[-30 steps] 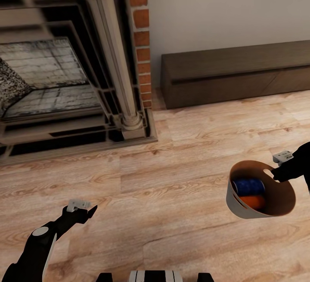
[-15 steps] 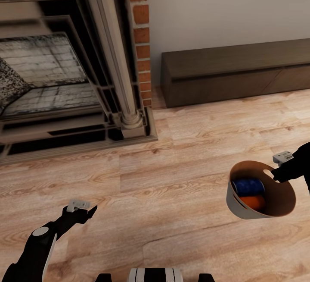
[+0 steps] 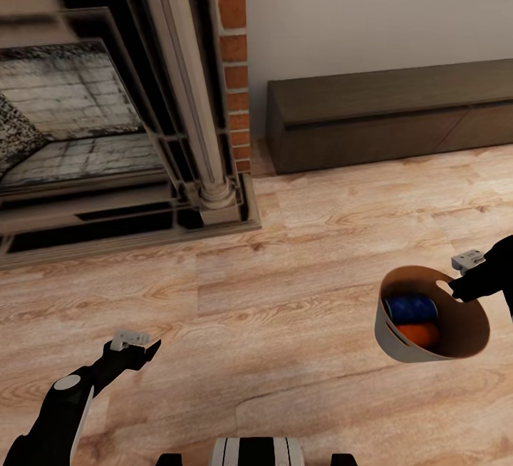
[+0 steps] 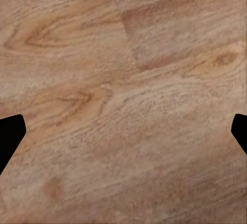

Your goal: Put the three can of soda from the living room inside the tash can in the kitchen.

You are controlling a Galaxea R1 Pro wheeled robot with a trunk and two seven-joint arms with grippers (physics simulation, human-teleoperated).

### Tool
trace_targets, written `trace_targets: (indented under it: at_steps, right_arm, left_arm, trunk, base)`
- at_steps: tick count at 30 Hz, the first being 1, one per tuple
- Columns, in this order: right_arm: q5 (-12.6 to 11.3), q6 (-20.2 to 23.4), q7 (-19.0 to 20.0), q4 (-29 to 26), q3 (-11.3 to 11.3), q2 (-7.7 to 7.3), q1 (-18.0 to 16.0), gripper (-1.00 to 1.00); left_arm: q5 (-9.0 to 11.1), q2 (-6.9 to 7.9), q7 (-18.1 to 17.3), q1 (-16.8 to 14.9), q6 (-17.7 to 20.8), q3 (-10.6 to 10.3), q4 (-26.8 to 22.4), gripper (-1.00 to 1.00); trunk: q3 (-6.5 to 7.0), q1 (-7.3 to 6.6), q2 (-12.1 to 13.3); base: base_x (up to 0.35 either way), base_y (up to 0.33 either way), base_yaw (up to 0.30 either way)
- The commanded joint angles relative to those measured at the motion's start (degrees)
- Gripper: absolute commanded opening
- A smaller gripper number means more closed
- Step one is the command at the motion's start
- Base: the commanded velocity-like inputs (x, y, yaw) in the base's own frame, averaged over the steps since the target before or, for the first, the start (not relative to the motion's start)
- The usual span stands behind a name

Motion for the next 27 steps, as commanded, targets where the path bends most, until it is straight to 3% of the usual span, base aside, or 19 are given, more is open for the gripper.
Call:
trace_targets:
  at_steps: [1, 5, 16, 22, 27]
  right_arm:
    - [-0.33, 0.44, 0.45, 0.02, -0.01, 0.00, 0.04, -1.00]
    - [-0.33, 0.41, 0.45, 0.02, -0.03, 0.00, 0.61, -1.00]
    - [-0.33, -0.59, 0.45, 0.02, -0.06, -0.01, 0.97, -1.00]
    - [-0.34, -1.04, 0.45, 0.02, -0.03, 0.00, 1.03, -1.00]
    - [-0.34, -1.12, 0.45, 0.02, -0.03, 0.00, 1.06, -1.00]
  left_arm:
    - [0.12, 0.00, 0.00, 0.01, -0.05, 0.00, -0.03, 1.00]
    - [0.39, 0.01, 0.00, 0.01, -0.14, 0.00, -0.06, 1.00]
    - [0.02, 0.01, 0.00, 0.01, -0.05, 0.00, 0.01, 1.00]
    - [0.37, 0.01, 0.00, 0.01, -0.22, 0.00, -0.03, 1.00]
    - [0.19, 0.01, 0.00, 0.01, -0.14, 0.00, -0.01, 1.00]
  trunk:
    - [0.00, 0.00, -0.02]
    - [0.00, 0.00, -0.02]
    - [-1.98, 2.42, -4.43]
    - [-1.98, 2.42, -4.43]
    - [-2.87, 3.51, -6.43]
  base:
    - [0.000, 0.000, 0.000]
    - [0.000, 0.000, 0.000]
    - [0.000, 0.000, 0.000]
    - [0.000, 0.000, 0.000]
    - [0.000, 0.000, 0.000]
